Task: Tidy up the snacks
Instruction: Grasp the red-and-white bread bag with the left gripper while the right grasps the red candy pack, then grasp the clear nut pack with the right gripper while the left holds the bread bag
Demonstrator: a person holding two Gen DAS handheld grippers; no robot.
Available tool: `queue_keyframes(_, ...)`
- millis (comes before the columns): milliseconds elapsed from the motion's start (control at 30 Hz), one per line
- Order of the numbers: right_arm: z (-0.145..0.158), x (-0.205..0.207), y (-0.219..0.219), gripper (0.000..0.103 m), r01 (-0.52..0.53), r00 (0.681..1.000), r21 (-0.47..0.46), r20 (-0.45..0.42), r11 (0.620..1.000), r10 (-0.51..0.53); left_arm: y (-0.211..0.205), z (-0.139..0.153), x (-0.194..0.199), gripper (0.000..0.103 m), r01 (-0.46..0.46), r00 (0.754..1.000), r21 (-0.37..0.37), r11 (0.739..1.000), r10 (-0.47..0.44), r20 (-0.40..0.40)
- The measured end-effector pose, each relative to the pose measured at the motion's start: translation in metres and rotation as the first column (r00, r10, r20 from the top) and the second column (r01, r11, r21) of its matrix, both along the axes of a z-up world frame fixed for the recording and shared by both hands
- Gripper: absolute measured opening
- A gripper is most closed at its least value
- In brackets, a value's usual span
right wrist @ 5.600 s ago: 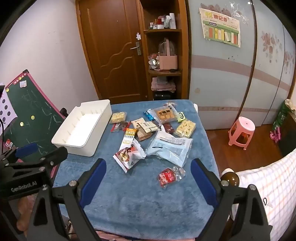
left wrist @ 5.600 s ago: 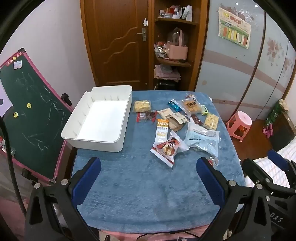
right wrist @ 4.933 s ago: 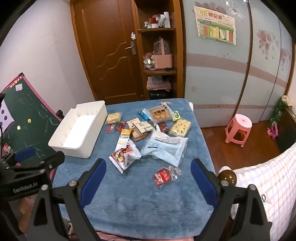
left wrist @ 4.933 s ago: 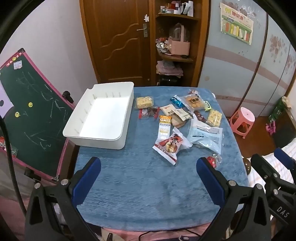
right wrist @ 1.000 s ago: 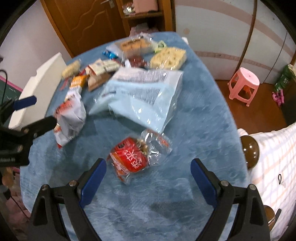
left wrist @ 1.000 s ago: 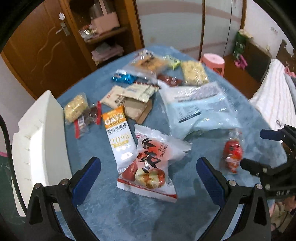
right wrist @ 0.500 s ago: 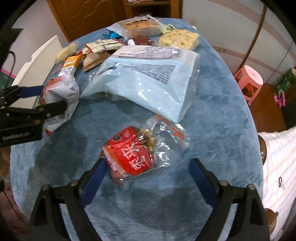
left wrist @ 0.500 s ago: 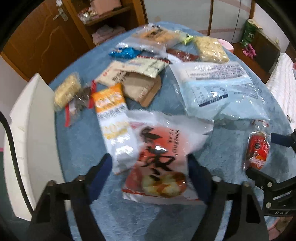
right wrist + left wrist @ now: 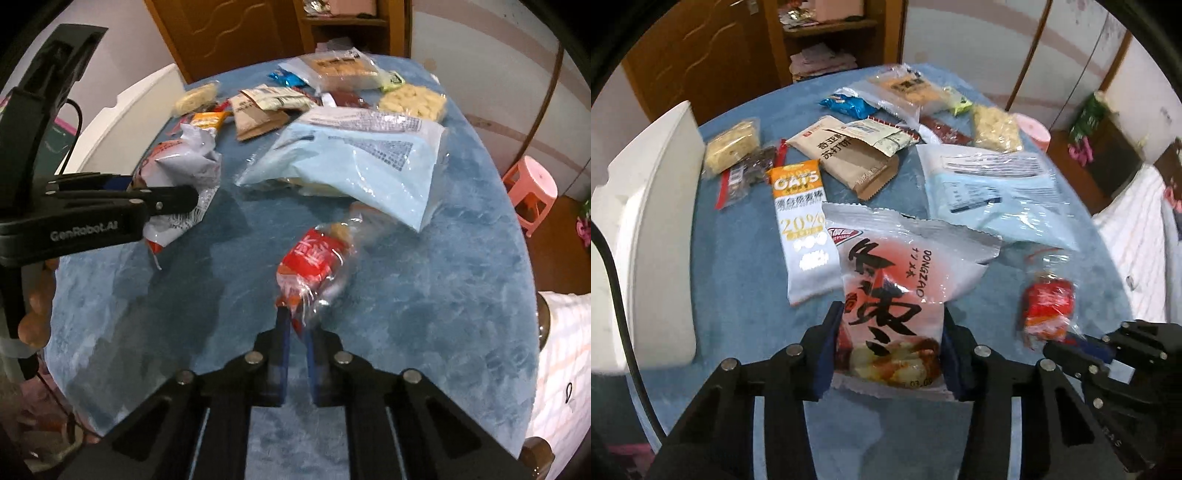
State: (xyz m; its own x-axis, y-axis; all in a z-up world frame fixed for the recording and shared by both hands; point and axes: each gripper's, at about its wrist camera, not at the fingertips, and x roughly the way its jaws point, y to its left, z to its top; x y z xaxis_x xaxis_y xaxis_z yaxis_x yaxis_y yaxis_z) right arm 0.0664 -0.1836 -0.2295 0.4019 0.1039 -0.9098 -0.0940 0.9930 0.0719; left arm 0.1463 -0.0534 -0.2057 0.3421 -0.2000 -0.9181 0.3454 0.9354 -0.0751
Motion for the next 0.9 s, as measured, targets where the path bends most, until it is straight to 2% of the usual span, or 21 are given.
queue_keyframes(167,0.020,-0.013,0.004,0.001,-0.054,0.997,0.000,0.052,0.999,0.054,0.023,0.019,-0.042,0.046,-0.036,0.999,-0.062,0.997,0.038,0.020)
queue_keyframes(400,0.050,-0.026,0.029,0.000,-0.144,0.980,0.007,0.139,0.990,0.142,0.069,0.034,-0.086,0.046,-0.110,0.993,-0.103,0.989,0.113,0.028)
queue_keyframes(600,0.074,-0.026,0.051,0.000,-0.221,0.958,0.053,0.201,0.974,0.206,0.103,0.053,-0.101,0.046,-0.170,0.981,-0.142,0.975,0.181,0.064)
queue_keyframes(700,0.083,-0.024,0.054,0.000,-0.224,0.953,0.043,0.220,0.974,0.210,0.114,0.067,-0.103,0.046,-0.177,0.976,-0.168,0.970,0.195,0.098)
queue_keyframes(800,0.082,-0.020,0.050,0.001,-0.204,0.959,0.039,0.209,0.978,0.192,0.118,0.075,-0.105,0.046,-0.170,0.972,-0.169,0.971,0.193,0.132)
queue_keyframes(900,0.070,-0.015,0.039,0.001,-0.171,0.973,0.037,0.165,0.985,0.163,0.116,0.074,-0.104,0.046,-0.166,0.973,-0.175,0.970,0.190,0.129)
